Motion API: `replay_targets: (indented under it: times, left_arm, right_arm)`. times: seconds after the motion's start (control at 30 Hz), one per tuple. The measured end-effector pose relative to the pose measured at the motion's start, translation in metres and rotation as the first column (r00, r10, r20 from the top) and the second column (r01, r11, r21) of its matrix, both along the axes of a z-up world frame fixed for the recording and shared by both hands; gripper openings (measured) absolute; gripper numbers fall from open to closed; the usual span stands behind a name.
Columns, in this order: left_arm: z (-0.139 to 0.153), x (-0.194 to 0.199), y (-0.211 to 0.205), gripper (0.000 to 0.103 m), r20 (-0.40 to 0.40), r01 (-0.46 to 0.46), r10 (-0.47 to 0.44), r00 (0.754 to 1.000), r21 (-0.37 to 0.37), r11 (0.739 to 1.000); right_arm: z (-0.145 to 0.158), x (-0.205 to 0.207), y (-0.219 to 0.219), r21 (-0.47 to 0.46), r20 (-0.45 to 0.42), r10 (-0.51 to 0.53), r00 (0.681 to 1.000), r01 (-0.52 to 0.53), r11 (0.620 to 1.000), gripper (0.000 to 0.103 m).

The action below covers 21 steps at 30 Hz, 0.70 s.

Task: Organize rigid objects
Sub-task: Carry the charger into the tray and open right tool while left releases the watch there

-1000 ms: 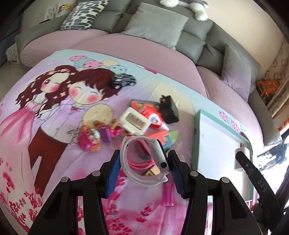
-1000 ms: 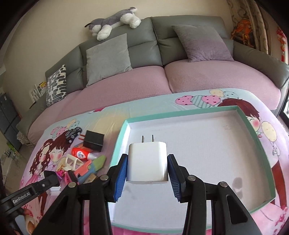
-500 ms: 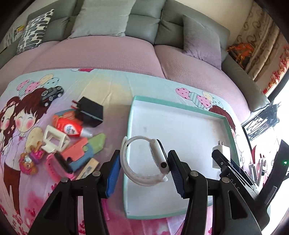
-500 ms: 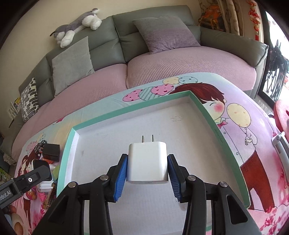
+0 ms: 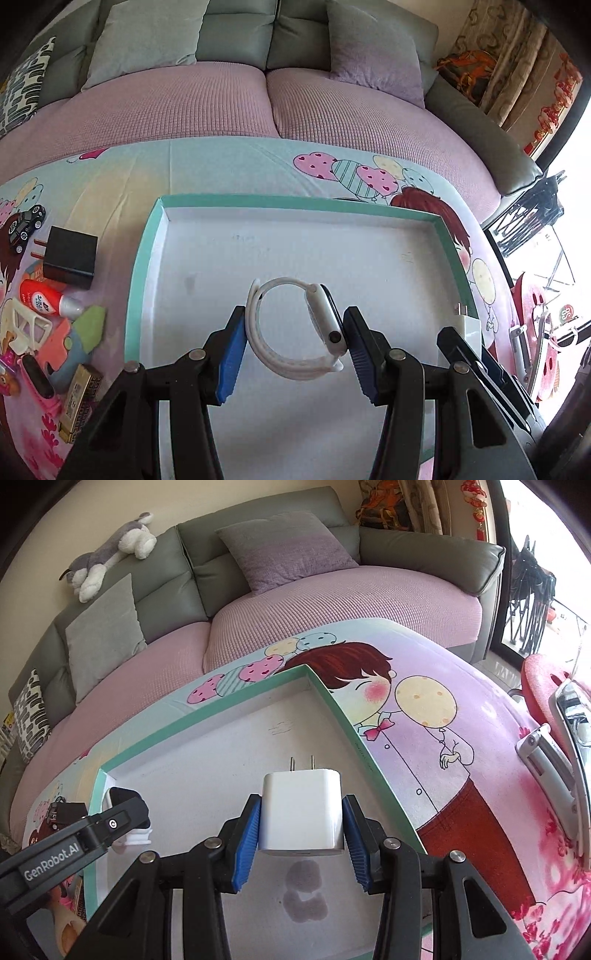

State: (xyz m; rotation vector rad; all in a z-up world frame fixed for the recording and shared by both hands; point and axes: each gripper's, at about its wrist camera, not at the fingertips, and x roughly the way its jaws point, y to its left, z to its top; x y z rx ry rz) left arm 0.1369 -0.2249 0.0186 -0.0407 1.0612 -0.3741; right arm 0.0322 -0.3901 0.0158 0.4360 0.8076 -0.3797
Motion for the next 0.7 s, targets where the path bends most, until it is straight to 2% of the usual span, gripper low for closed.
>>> replay_targets:
  times: [0.27, 0.57, 0.6, 0.63, 0.7]
  left_arm:
    - [-0.007, 0.013, -0.007, 0.054, 0.012, -0.019, 0.019, 1.000, 0.029, 0.999]
    - [-0.006, 0.010, -0.004, 0.055, 0.020, -0.029, 0.028, 0.999, 0.040, 0.999]
    - [-0.004, 0.009, -0.003, 0.057, 0.026, -0.030, 0.029, 0.999, 0.037, 0.999]
    - [-0.002, 0.008, -0.002, 0.065, 0.030, -0.036, 0.035, 0.999, 0.036, 0.999]
    - [0.001, 0.007, 0.003, 0.074, 0.037, -0.052, 0.050, 0.998, 0.037, 0.998]
  right_arm:
    - [0.000, 0.000, 0.000, -0.073, -0.025, -0.012, 1.000, 0.010, 0.997, 0.046]
    - [-0.002, 0.002, 0.000, -0.073, -0.023, -0.005, 1.000, 0.004, 0.997, 0.046]
    - [-0.002, 0.001, 0.000, -0.075, -0.023, -0.008, 1.000, 0.006, 0.997, 0.046]
    - [-0.002, 0.001, 0.000, -0.076, -0.024, -0.010, 1.000, 0.009, 0.997, 0.046]
    - [-0.002, 0.001, -0.001, -0.071, -0.027, -0.011, 1.000, 0.009, 0.997, 0.046]
